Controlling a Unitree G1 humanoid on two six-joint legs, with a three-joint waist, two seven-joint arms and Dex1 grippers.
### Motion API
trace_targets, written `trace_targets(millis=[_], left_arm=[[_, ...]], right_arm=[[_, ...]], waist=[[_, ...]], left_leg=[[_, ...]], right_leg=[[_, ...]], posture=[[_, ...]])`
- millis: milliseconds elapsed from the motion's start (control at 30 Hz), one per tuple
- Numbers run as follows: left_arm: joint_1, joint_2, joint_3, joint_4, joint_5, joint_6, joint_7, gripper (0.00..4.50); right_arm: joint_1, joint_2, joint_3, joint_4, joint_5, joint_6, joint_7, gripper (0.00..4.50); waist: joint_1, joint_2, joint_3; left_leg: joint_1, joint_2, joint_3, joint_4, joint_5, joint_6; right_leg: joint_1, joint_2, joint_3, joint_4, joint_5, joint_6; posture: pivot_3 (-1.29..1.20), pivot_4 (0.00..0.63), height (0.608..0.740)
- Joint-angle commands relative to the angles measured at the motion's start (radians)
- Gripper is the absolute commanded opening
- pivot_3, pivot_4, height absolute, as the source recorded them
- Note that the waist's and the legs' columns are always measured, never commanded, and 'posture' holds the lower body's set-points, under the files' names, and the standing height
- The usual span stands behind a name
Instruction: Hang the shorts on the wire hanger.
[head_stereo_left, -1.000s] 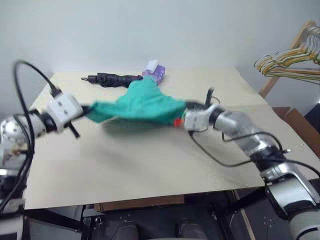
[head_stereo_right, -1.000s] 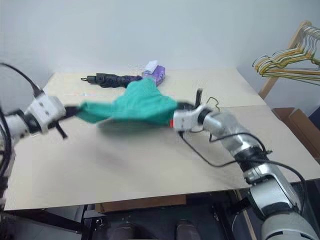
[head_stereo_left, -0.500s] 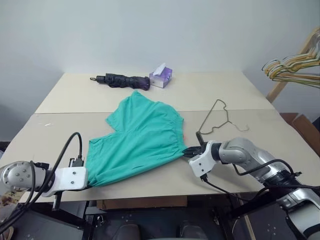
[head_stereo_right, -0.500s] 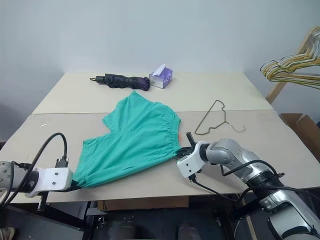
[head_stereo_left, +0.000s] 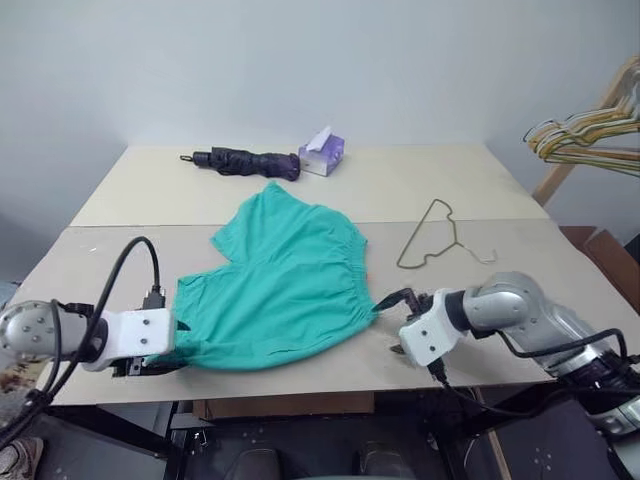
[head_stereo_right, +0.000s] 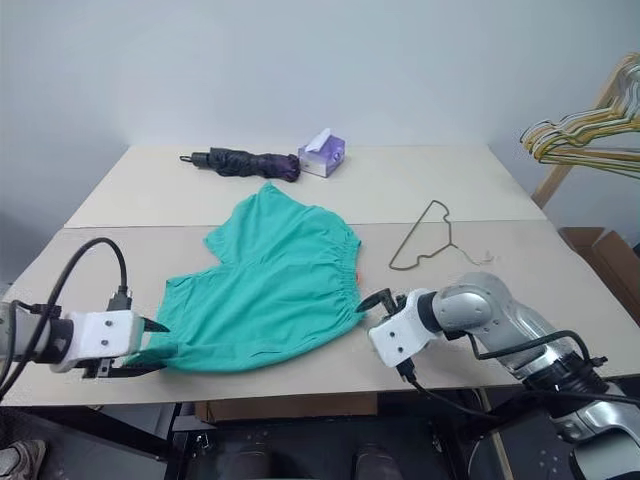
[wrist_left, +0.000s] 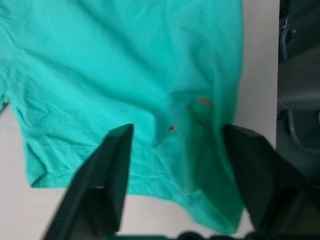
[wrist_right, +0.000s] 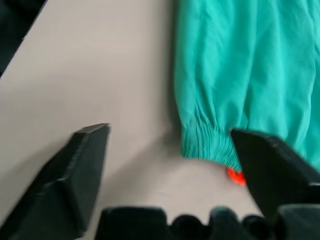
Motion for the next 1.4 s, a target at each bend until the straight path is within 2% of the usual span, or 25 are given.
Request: trace_targets(millis=[33, 133, 233, 300, 367, 433, 633, 767, 1067, 1267, 1400], left_arm=[[-0.083, -0.048, 0.023, -0.035, -0.079, 0.045, 0.042, 4.37], [-0.15, -0.103, -0.002, -0.077, -0.112, 0.116, 0.094, 4.47], [-0.203, -0.151, -0.02, -0.115, -0.143, 0.18, 0.135, 4.47], [-0.243, -0.185, -0.029, -0.137, -0.162, 0.232, 0.173, 4.47], [-0.27, -0.197, -0.043, -0.143, -0.163, 0.253, 0.184, 4.47], [-0.28, -0.191, -0.057, -0.146, -0.157, 0.255, 0.177, 4.47], [-0.335, -0.19, -0.095, -0.12, -0.119, 0.242, 0.19, 4.47], [-0.378, -0.208, -0.103, -0.121, -0.137, 0.258, 0.201, 4.47], [-0.381, -0.201, -0.125, -0.098, -0.104, 0.221, 0.198, 4.47], [-0.386, -0.199, -0.128, -0.09, -0.096, 0.203, 0.188, 4.47], [-0.403, -0.213, -0.131, -0.089, -0.115, 0.207, 0.182, 4.47]], right_arm=[[-0.058, 0.071, -0.12, -0.015, 0.095, 0.295, -0.069, 4.5], [-0.121, 0.173, -0.172, 0.046, 0.093, 0.544, -0.188, 4.5], [-0.184, 0.246, -0.201, 0.135, 0.079, 0.714, -0.28, 4.5], [-0.233, 0.298, -0.213, 0.225, 0.068, 0.814, -0.35, 4.5], [-0.303, 0.388, -0.277, 0.384, 0.118, 0.903, -0.418, 4.5], [-0.351, 0.441, -0.32, 0.503, 0.146, 0.926, -0.454, 4.5], [-0.479, 0.494, -0.364, 0.837, 0.152, 0.856, -0.528, 4.5], [-0.521, 0.494, -0.323, 0.976, 0.13, 0.858, -0.504, 4.5], [-0.416, 0.391, -0.317, 0.881, 0.143, 1.005, -0.436, 4.5], [-0.206, 0.186, -0.344, 0.516, 0.229, 1.234, -0.322, 4.5], [-0.115, 0.135, -0.372, 0.321, 0.262, 1.264, -0.341, 4.5]], waist=[[0.0, 0.0, 0.0], [0.0, 0.0, 0.0], [0.006, 0.0, 0.0], [0.012, 0.0, 0.0], [0.012, 0.0, 0.0], [0.01, 0.0, 0.0], [0.014, 0.0, 0.0], [0.013, 0.0, 0.0], [0.016, 0.0, 0.0], [0.03, 0.0, 0.0], [0.016, 0.0, 0.0]], left_leg=[[0.0, 0.0, 0.0, 0.0, 0.0, 0.0], [-0.001, 0.0, 0.0, 0.0, 0.0, 0.0], [-0.002, 0.0, -0.001, 0.0, 0.0, 0.0], [-0.004, 0.0, -0.001, 0.0, 0.0, 0.0], [-0.003, 0.0, -0.001, 0.0, 0.0, 0.0], [-0.003, 0.0, -0.001, 0.0, 0.0, 0.0], [-0.005, -0.001, -0.002, 0.0, 0.0, 0.0], [-0.005, -0.001, -0.002, 0.0, 0.0, 0.0], [-0.006, -0.001, -0.003, 0.0, 0.0, 0.0], [-0.007, -0.001, -0.003, 0.0, 0.0, 0.0], [-0.006, -0.001, -0.003, 0.0, 0.0, 0.0]], right_leg=[[0.0, 0.0, 0.0, 0.0, 0.0, 0.0], [-0.001, 0.0, 0.0, 0.0, 0.0, 0.0], [-0.001, 0.001, 0.0, 0.0, 0.0, 0.0], [-0.002, 0.001, 0.0, 0.0, 0.0, 0.0], [-0.002, 0.001, 0.0, 0.0, 0.0, 0.0], [-0.002, 0.001, 0.0, 0.0, 0.001, 0.0], [-0.003, 0.001, 0.0, -0.001, 0.001, 0.0], [-0.003, 0.001, 0.0, -0.001, 0.001, 0.0], [-0.003, 0.001, -0.001, -0.001, 0.001, 0.0], [-0.003, 0.0, -0.001, -0.002, 0.0, 0.0], [-0.003, 0.001, -0.002, -0.002, 0.0, 0.0]], posture=[[0.11, 0.0, 0.74], [0.11, 0.0, 0.74], [0.11, 0.0, 0.74], [0.11, 0.0, 0.74], [0.11, 0.0, 0.74], [0.11, 0.0, 0.74], [0.12, 0.0, 0.74], [0.13, 0.0, 0.74], [0.11, 0.0, 0.74], [0.1, 0.0, 0.74], [0.08, 0.0, 0.74]])
